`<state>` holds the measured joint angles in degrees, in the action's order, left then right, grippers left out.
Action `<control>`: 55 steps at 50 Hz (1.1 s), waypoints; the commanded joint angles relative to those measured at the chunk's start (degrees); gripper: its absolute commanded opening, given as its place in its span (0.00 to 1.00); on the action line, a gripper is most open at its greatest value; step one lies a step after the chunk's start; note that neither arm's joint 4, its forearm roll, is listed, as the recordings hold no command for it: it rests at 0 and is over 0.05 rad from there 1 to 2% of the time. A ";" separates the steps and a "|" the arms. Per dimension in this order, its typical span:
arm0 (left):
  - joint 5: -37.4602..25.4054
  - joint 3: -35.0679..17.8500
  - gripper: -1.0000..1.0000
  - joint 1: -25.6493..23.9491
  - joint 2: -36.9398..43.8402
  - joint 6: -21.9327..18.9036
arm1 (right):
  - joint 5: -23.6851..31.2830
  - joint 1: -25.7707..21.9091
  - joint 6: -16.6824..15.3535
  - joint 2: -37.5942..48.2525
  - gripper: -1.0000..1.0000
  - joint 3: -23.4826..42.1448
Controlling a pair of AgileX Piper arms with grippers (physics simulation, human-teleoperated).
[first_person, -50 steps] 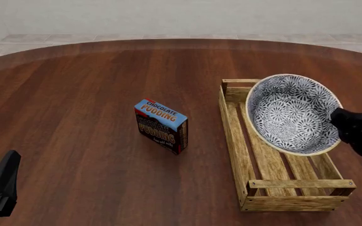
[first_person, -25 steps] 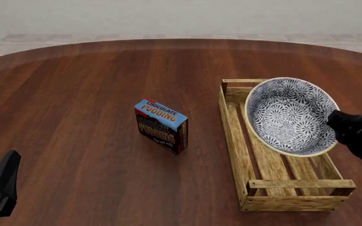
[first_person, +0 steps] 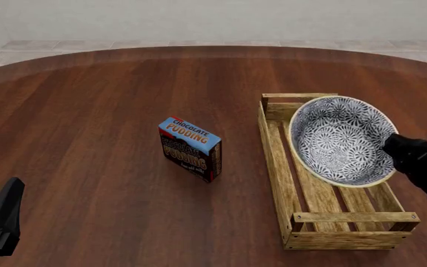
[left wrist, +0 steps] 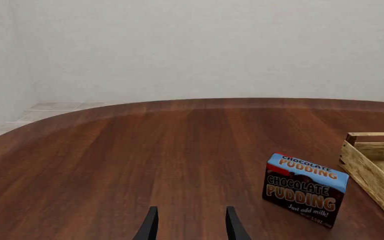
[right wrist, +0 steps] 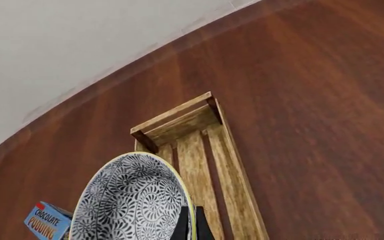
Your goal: Pick up the bowl on the left and put it in the tray.
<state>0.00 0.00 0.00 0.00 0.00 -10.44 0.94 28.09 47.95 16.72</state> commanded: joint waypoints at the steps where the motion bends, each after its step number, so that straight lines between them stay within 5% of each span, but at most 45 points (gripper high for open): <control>1: 0.00 0.00 1.00 0.00 0.00 0.00 | -1.62 0.54 -0.50 1.24 0.00 -0.21; 55: 0.00 0.00 1.00 0.00 0.00 0.00 | -5.27 -0.33 -0.86 4.95 0.00 -1.27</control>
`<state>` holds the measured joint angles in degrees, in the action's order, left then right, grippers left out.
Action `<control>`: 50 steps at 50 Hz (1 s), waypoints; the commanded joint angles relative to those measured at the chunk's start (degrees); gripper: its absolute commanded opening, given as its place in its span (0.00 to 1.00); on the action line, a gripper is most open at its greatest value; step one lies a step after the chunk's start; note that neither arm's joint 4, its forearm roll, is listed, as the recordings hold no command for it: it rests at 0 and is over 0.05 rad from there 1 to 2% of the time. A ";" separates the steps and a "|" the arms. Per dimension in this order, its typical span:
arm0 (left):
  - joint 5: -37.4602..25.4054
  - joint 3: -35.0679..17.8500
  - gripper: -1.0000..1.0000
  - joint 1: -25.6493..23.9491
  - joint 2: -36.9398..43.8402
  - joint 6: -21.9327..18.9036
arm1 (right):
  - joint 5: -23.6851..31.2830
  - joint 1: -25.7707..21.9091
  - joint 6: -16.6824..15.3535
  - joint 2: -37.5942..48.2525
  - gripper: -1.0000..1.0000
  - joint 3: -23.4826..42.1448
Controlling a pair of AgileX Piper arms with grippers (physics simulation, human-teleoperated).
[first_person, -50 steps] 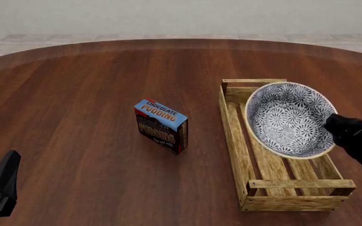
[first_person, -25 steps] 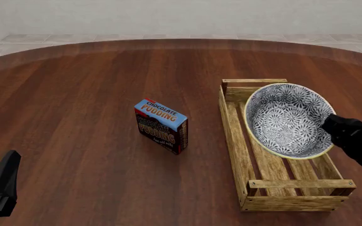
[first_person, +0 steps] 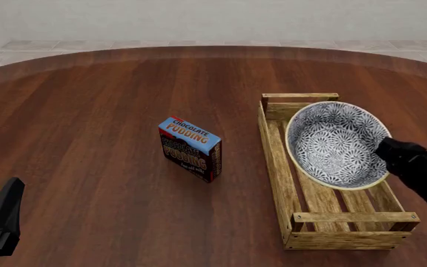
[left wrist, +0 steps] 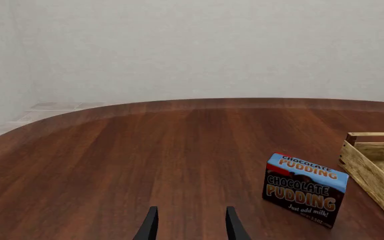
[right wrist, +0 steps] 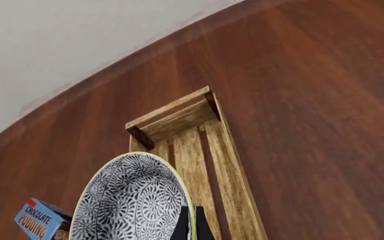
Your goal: Pick up the bowl on the left and put it in the tray.
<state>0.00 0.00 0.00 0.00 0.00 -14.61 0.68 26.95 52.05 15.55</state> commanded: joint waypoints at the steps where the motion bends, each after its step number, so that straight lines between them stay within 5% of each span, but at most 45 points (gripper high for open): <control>1: 0.00 0.00 1.00 0.00 0.00 0.00 | -1.08 -0.10 0.26 0.83 0.00 -0.09; 50: 0.00 0.00 1.00 0.00 0.00 0.00 | -3.98 0.35 -0.25 4.02 0.00 -0.97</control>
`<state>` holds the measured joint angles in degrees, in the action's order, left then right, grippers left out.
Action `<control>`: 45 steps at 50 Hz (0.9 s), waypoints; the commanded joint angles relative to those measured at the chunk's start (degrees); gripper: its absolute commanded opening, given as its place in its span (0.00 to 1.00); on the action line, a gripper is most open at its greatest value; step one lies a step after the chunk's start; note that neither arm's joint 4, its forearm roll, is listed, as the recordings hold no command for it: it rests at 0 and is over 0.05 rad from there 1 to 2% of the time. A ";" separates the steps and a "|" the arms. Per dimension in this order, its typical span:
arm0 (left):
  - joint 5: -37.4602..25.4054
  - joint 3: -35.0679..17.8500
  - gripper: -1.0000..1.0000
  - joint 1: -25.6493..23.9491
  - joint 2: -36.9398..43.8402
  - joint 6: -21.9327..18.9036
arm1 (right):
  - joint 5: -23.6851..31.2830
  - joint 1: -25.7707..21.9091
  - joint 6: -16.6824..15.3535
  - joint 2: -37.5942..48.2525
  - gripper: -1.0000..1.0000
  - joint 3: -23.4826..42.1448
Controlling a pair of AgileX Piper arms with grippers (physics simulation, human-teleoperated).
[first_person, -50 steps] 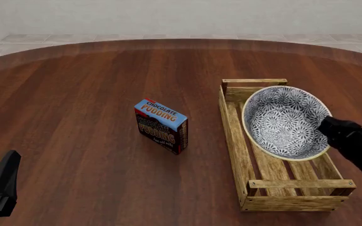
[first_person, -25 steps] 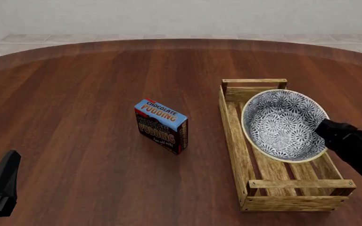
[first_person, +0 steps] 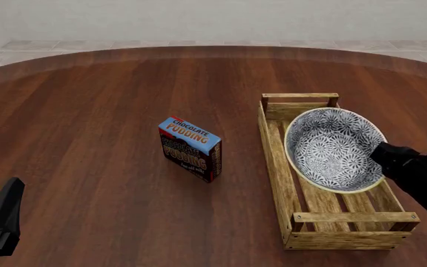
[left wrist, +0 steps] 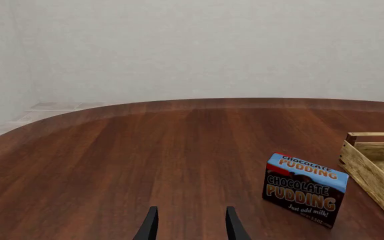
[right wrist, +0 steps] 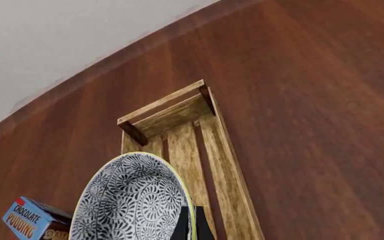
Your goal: Pick up the bowl on the left and put it in the tray.
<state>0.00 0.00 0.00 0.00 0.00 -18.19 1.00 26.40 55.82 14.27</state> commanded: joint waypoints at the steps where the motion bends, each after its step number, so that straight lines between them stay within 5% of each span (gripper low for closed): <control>1: 0.00 0.00 1.00 0.00 0.00 0.00 | -0.39 0.09 0.24 0.31 0.00 0.34; 45: 0.00 0.00 1.00 0.00 0.00 0.00 | -2.76 -0.17 -0.29 2.74 0.00 -0.45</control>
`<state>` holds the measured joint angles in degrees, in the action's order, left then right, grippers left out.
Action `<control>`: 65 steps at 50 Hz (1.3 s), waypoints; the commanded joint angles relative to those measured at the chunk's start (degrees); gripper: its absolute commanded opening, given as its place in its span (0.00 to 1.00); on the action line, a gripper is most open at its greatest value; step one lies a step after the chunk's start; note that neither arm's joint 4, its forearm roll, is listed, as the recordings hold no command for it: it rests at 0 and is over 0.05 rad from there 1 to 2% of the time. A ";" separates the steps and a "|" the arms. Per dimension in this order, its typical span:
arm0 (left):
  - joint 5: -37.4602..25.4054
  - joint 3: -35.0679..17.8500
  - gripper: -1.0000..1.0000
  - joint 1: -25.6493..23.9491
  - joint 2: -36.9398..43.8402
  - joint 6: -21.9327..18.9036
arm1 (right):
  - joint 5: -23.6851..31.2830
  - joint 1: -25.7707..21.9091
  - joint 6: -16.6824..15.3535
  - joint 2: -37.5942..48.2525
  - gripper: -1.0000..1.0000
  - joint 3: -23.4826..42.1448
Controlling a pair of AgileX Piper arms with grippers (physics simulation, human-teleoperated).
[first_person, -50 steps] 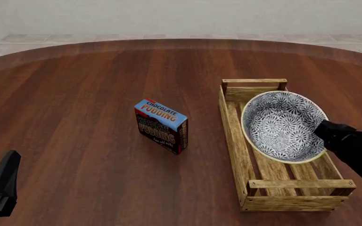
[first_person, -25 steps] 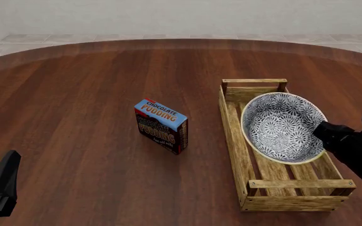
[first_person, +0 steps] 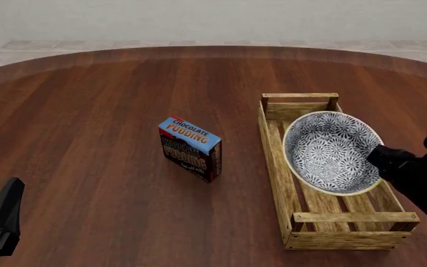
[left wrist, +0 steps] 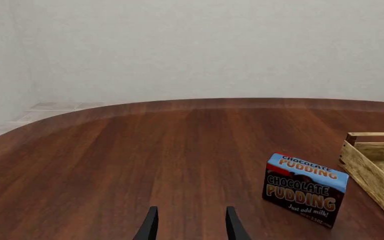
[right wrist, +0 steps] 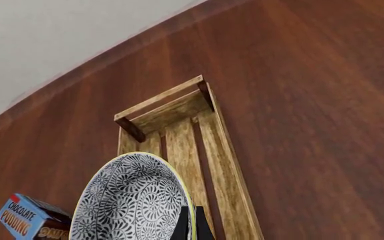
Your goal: Pick up the bowl on the left and put it in the tray.
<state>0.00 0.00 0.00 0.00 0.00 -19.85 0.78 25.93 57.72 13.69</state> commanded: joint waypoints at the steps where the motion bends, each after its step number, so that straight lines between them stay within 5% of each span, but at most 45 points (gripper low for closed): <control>1: 0.00 0.00 1.00 0.00 0.00 0.00 | -1.28 0.03 0.20 1.03 0.00 0.12; 65: 0.00 0.00 1.00 0.00 0.00 0.00 | -7.82 0.09 -1.24 8.14 0.00 -0.71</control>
<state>0.00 0.00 0.00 0.00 0.00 -26.55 0.84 24.60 64.94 12.77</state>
